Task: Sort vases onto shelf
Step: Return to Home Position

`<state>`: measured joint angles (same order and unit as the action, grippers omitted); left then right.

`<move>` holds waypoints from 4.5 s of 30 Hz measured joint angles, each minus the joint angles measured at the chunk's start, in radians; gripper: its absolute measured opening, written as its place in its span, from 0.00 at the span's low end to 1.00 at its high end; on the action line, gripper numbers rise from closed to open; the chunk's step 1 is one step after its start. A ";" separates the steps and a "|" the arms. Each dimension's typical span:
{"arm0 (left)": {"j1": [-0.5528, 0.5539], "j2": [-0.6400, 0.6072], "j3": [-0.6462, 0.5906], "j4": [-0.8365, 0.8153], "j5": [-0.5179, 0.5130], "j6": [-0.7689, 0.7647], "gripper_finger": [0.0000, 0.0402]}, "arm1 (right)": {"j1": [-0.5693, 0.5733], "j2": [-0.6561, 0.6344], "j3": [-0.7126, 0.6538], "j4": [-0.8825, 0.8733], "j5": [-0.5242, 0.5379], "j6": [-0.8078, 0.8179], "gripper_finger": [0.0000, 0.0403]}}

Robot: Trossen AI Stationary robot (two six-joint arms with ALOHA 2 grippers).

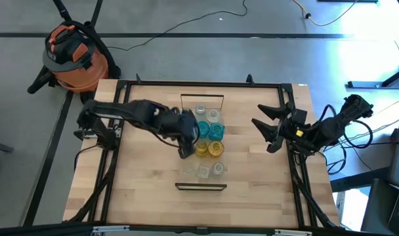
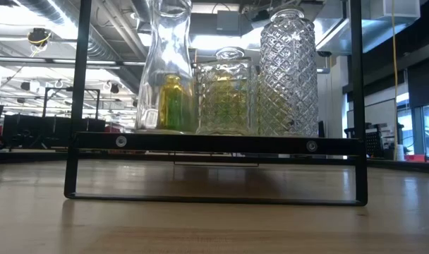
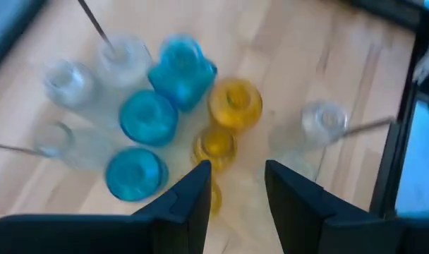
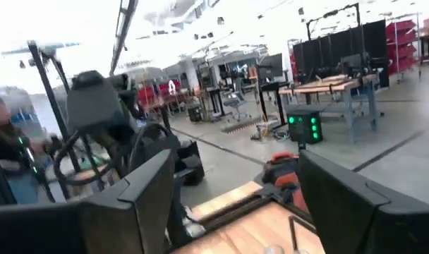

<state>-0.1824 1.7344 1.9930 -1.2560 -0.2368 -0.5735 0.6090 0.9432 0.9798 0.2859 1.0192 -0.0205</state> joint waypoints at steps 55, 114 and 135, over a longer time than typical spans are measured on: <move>-0.180 -1.730 -1.735 1.283 -0.504 0.124 0.31 | -0.511 -0.822 -0.974 0.844 -0.194 -0.021 0.29; -0.062 -1.680 -1.982 1.313 -0.169 0.372 0.31 | -0.512 -0.791 -0.970 -0.224 -0.681 0.487 0.29; -0.062 -1.680 -1.982 1.313 -0.169 0.372 0.31 | -0.511 -0.791 -0.971 -0.224 -0.680 0.487 0.29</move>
<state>-0.2447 0.0540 0.0109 0.0566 -0.4061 -0.2020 0.0978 0.1524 0.0090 0.0616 0.3388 0.4667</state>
